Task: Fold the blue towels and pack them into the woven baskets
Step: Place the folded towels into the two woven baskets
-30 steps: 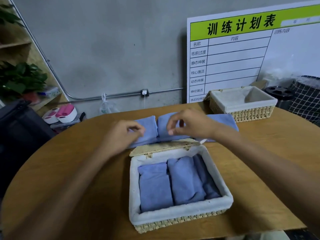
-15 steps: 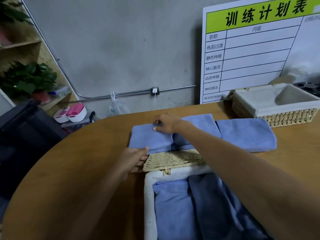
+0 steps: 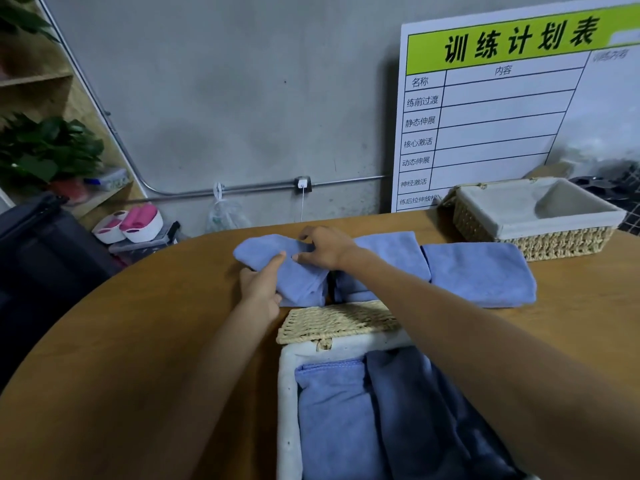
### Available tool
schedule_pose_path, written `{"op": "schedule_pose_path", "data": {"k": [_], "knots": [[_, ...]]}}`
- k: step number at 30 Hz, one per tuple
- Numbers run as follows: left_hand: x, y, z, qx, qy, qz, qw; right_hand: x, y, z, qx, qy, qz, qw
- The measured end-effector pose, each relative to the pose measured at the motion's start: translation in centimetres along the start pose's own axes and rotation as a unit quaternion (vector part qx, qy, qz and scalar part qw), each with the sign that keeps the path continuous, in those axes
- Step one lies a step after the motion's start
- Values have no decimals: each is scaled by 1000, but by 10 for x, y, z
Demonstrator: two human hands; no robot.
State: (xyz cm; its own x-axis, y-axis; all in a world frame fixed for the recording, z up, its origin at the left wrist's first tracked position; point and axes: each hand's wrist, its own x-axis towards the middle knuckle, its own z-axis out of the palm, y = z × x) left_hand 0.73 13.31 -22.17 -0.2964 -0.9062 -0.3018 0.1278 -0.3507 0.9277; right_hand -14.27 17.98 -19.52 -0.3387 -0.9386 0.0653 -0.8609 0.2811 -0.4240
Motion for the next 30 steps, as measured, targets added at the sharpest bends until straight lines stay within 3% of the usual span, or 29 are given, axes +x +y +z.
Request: {"op": "schedule_pose_path", "data": {"k": [2, 5, 11, 13, 17, 21, 26, 28, 30], "knots": [[-2, 8, 5, -2, 12, 46, 999, -6, -3, -7, 58, 21, 6, 998], [-20, 32, 6, -41, -38, 104, 993, -24, -11, -29, 225, 50, 19, 973], [-82, 72, -9, -10, -166, 134, 977, -87, -31, -64, 574, 20, 31, 818], [-104, 71, -17, 18, -193, 124, 973, -112, -34, -61, 597, 51, 35, 800], [-139, 54, -31, 75, -233, 126, 961, -170, -32, -49, 551, 130, 49, 823], [-172, 32, -46, 167, -255, 178, 936, -227, -29, -38, 488, 193, -8, 851], [-205, 23, -72, 267, -337, 162, 888, -271, -26, -30, 347, 185, -45, 919], [-209, 20, -80, 374, -322, 217, 842, -278, -25, -21, 280, 166, -42, 945], [-211, 12, -84, 490, -285, 306, 765, -280, -24, -11, 240, 130, -50, 961]]}}
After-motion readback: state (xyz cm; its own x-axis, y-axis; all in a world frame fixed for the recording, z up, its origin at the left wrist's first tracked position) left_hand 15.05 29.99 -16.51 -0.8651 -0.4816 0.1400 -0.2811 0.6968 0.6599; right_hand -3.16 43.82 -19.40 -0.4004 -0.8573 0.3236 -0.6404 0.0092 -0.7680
